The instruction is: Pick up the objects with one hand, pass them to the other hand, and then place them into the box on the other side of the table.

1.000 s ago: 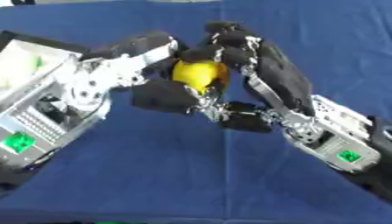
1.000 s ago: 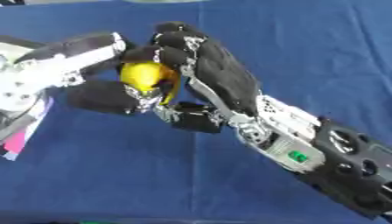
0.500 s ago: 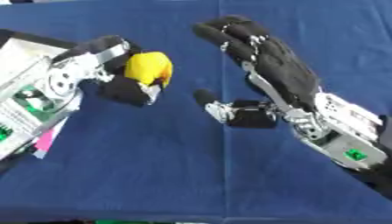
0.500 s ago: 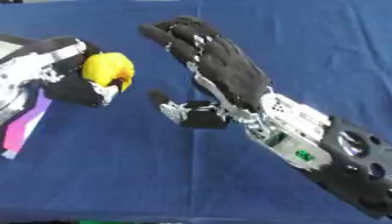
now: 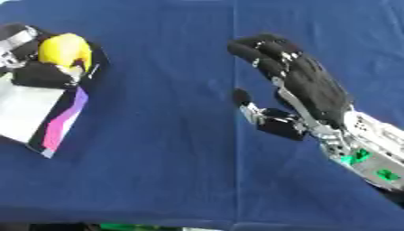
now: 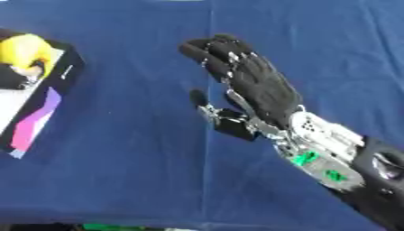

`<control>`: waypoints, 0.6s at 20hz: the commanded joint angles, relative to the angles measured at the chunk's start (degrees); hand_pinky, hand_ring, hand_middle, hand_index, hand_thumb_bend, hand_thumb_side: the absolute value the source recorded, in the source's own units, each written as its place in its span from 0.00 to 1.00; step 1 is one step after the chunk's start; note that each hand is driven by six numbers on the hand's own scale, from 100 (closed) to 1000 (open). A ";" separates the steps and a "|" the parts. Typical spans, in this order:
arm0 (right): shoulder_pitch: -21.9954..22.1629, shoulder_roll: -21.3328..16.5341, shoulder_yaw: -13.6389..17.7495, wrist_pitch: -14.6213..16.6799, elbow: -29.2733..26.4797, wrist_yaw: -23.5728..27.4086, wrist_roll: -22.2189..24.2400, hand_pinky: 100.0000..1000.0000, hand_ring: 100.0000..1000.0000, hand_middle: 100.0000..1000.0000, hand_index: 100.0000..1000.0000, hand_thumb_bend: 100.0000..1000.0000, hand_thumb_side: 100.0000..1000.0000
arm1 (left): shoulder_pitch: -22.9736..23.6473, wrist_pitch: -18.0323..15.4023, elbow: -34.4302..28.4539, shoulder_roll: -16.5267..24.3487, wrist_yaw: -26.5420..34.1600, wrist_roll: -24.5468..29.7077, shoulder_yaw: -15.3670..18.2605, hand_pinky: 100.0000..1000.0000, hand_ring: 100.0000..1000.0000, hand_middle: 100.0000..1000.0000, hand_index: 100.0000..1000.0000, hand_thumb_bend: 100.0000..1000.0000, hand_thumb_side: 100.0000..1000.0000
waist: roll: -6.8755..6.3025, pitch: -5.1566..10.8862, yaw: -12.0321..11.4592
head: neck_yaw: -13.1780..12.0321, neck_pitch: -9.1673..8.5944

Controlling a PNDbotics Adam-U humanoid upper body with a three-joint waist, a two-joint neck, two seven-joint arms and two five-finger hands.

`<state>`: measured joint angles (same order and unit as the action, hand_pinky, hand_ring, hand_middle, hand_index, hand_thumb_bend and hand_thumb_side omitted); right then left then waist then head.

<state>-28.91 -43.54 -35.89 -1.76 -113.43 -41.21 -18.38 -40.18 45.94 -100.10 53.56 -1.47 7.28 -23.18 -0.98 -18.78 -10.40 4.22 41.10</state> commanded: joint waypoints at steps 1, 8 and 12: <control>1.43 -2.15 0.81 2.05 -1.16 -1.97 -0.65 0.90 0.85 0.82 0.91 0.01 0.00 | 1.59 -2.44 1.28 4.85 3.53 -3.69 4.82 0.72 0.49 0.26 0.47 0.00 0.18 | 0.18 1.66 0.41 | -1.74 -0.86; 9.72 -7.61 7.40 6.12 -1.16 -3.43 -7.40 0.89 0.83 0.77 0.86 0.04 0.00 | 5.22 -6.89 8.34 6.56 6.91 -7.54 9.44 0.73 0.50 0.29 0.50 0.00 0.19 | 1.57 2.14 2.80 | -5.95 -1.22; 12.32 -10.67 14.67 6.67 -1.16 8.61 -10.49 0.87 0.79 0.74 0.86 0.00 0.00 | 5.05 -10.51 11.83 5.85 5.95 -6.82 9.49 0.74 0.54 0.36 0.57 0.00 0.19 | 1.77 1.95 3.57 | -6.98 -1.79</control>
<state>-16.38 -51.46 -24.05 4.71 -113.50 -35.94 -27.74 -34.56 36.63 -88.93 57.54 4.71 0.39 -14.87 0.86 -18.29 -6.76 -2.27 40.09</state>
